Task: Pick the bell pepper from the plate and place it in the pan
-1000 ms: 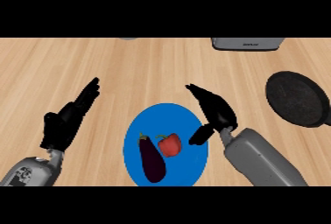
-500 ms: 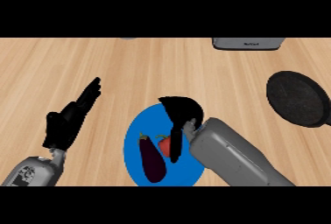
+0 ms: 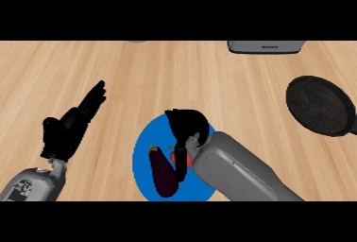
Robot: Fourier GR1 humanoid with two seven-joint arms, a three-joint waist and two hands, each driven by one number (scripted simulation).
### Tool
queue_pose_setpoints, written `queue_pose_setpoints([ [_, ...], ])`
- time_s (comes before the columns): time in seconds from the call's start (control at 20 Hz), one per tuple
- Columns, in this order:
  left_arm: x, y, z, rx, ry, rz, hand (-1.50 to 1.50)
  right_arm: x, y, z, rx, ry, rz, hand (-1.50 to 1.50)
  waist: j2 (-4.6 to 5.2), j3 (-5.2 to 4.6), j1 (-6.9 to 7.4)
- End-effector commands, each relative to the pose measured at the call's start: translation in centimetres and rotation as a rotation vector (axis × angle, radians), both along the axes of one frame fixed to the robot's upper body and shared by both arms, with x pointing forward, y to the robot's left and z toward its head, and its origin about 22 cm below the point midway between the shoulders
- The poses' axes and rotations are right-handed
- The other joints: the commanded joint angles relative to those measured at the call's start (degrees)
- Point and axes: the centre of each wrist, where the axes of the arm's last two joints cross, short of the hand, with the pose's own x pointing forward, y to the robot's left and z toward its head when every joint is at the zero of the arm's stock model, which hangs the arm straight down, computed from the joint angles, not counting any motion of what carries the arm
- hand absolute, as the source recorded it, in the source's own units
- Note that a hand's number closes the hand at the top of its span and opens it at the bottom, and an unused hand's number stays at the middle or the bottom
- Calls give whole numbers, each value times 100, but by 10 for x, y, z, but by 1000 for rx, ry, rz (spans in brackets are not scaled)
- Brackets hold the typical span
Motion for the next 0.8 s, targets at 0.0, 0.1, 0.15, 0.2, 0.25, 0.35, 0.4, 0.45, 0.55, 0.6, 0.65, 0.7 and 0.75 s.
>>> queue_pose_setpoints([
  [0.0, -6, 1, -4, -5, 2, 5, 0, 0, 3, -7, -152, 21, -27, -150, 3, 1, 12],
  [0.1, -13, 2, -14, 6, 8, -2, 0, -7, 2, -8, -169, -4, -36, -150, -1, 0, -4],
  [0.15, 4, 2, 0, -6, 0, -3, 0, 0, -2, -6, -168, 26, -21, -150, 7, 1, -21],
  [0.2, -12, -2, -15, -4, 1, -1, 0, -11, -4, -17, -165, 30, -30, -150, -1, 1, -13],
  [0.25, -3, -14, -10, 5, -3, -3, 0, -24, 1, -2, -148, 7, -30, -150, -9, 1, -57],
  [0.35, 15, 19, 20, 8, -2, 6, 0, -11, 7, -11, -178, 11, -18, -150, 8, 1, -17],
  [0.4, 11, -1, -3, -12, -10, -7, 0, -7, 7, -20, -155, 17, -20, -150, 17, 1, 1],
  [0.45, 5, 11, -10, 3, -10, 12, 0, -17, -3, -21, -176, 8, -25, -150, 6, 1, -24],
  [0.55, -10, 2, -9, 5, -7, -13, 0, -29, 12, -50, -165, -7, -55, -150, 13, 2, 79],
  [0.6, -10, 5, -3, 24, -4, -12, 0, -21, 6, -41, -155, 4, -50, -150, 8, 3, 33],
  [0.65, -5, -1, -16, -3, -1, -10, 0, -21, 5, -38, -162, 3, -41, -150, 11, 2, 9],
  [0.7, 7, 9, -16, 4, 25, -13, 0, -9, -19, -44, -159, -6, -54, -150, 16, 2, -21],
  [0.75, -4, 1, -9, 6, -17, -2, 0, -9, 6, -38, -171, 10, -50, -150, 14, 2, 45],
])
